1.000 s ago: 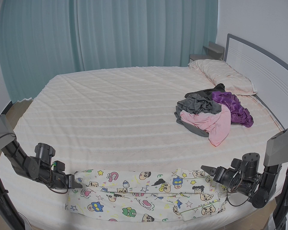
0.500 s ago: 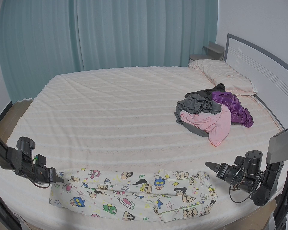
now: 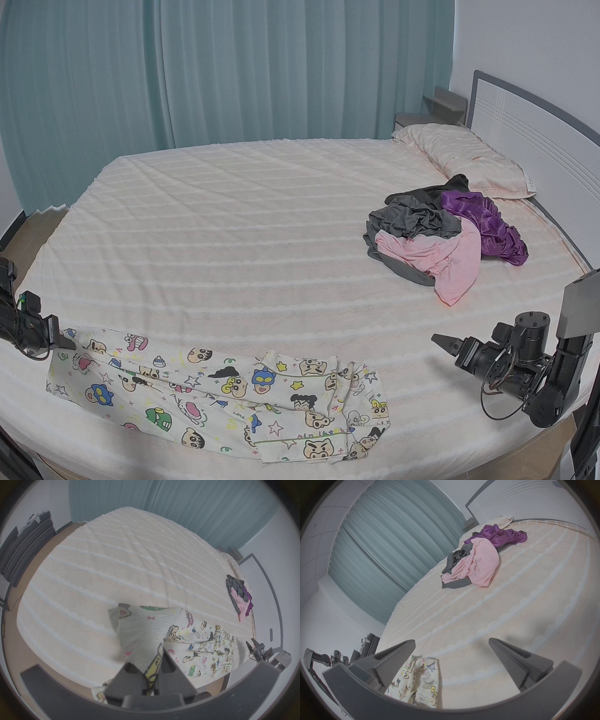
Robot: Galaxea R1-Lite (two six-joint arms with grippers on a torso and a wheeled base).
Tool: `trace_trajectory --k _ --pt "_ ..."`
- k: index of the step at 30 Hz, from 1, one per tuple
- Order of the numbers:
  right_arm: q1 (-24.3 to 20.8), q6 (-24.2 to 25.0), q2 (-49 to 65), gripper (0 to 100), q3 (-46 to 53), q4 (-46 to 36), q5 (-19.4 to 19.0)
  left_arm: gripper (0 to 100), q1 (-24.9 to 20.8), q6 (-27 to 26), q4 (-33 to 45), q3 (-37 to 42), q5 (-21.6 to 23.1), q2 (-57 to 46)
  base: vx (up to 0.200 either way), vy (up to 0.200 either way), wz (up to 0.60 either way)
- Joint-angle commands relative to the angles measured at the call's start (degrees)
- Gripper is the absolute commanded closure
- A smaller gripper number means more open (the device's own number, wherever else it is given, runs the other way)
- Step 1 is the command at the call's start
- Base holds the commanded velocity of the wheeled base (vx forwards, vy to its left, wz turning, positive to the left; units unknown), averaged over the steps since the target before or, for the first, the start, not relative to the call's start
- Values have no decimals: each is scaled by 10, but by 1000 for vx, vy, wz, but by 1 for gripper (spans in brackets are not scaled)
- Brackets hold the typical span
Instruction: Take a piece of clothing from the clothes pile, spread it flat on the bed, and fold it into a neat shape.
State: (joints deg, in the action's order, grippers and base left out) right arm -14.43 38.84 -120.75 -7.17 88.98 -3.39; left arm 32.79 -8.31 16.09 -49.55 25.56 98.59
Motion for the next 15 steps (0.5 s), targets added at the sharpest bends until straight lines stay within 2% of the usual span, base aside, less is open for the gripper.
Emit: trace_trajectory --k 1,2,6,7,8,12,15 --pt "1 0 2 0 0 3 -1 100 -41 6 32 -6 -8 -46 0 0 0" --pt "1 0 2 0 0 3 -1 100 -48 8 35 -5 -10 -49 0 0 0" --pt "0 -1 2 0 1 3 -1 100 -186 105 56 1 -77 -86 0 0 0" --pt "0 -1 2 0 0 3 -1 100 -236 148 54 1 -102 -96 0 0 0" --pt "0 -1 2 0 0 3 -1 100 -251 162 53 1 -110 -98 0 0 0" --pt "2 -2 2 0 0 3 -1 100 -416 264 46 -3 -197 -105 0 0 0" --pt "2 -2 1 0 0 3 -1 100 -520 320 39 -5 -255 -99 0 0 0"
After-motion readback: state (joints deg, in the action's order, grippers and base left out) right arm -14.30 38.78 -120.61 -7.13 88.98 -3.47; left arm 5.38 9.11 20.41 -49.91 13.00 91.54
